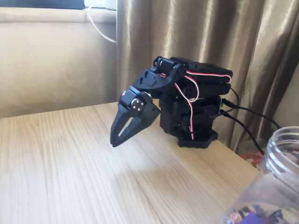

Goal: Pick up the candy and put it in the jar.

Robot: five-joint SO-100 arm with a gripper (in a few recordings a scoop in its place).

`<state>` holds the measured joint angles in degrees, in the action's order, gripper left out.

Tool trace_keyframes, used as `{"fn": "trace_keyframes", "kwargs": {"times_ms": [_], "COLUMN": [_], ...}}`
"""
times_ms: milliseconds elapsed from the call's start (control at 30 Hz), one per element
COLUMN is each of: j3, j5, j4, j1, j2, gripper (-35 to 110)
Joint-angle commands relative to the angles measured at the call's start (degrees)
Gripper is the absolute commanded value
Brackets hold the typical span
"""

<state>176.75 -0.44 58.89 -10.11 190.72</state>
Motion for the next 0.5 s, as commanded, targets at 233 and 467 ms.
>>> {"fn": "trace_keyframes", "kwargs": {"times_ms": [233,467], "j3": [1.5,1.6], "j5": [3.5,4.0], "j4": [-0.2,0.0], "j1": [5.2,5.9], "j2": [1.9,1.9], "gripper": [0,0]}}
